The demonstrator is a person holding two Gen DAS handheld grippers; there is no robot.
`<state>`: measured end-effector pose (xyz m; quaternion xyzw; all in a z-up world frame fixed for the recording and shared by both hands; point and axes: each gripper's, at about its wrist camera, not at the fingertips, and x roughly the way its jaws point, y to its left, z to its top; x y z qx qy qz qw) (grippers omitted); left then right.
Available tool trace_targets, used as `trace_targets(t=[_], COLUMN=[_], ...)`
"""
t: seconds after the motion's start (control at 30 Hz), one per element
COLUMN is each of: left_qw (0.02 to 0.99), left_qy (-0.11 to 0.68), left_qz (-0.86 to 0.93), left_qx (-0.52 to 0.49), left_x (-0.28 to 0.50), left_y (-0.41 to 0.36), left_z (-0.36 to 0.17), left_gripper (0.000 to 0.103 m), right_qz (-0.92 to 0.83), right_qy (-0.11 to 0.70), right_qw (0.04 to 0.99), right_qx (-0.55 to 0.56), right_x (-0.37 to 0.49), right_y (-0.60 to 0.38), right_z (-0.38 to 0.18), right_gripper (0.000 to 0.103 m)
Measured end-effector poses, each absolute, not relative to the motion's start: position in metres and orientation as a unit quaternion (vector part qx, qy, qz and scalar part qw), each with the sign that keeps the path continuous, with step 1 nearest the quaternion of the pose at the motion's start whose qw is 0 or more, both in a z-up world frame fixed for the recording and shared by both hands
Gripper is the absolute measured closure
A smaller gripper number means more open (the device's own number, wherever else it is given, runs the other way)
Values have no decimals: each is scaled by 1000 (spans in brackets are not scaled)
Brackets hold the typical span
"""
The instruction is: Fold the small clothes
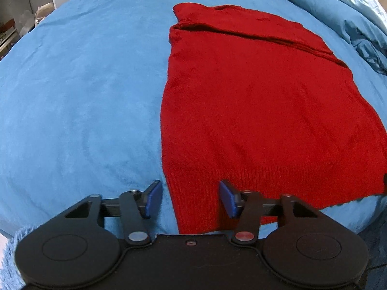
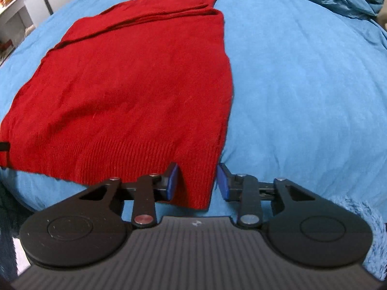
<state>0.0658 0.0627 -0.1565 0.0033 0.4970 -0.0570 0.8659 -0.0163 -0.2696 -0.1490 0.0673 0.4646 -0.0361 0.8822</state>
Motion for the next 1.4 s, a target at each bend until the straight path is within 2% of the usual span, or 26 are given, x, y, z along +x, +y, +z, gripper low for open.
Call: trace_targets(t=[0.03,0.13,0.23,0.47,0.67,0.87,1.03,1.2,1.4], left_qw=[865,862,866,879,901,932,948,943,917], left_qy=[498,503,495,467,415,328,279,295,355], left_qz=[-59,-68,-71,-92,-102,-96,-75,-34,9], left_qx=[4,-3,5,-23,-77,-117,-132,-149,-182], left_x=[66,65,60,45,52,123,226,341,427], left_y=[62,62,61,64,69,74,66,60,61], left_z=[-156,-156,-150,-117,-71,-9,22,-7,-97], left_gripper=[61,94,96,98,98,98,98,98,99], right_qz=[-37,-40,-43,-29,-10,20,20,0,-42], right_qy=[465,462,459,437,391,316,263,274,329], right_qw=[882,884,885,893,899,918,938,933,918], right_qx=[64,61,72,106,197,240,225,231,217], right_x=[-17,-20,-25,-39,-44,-2,103,238,360], right_y=[-269,-268,-271,-285,-310,-331,-346,-363,-366], right_z=[-149,-147,-142,-117,-79,-16,34,28,-56], right_gripper=[64,76,82,83,84,84,84,84,84])
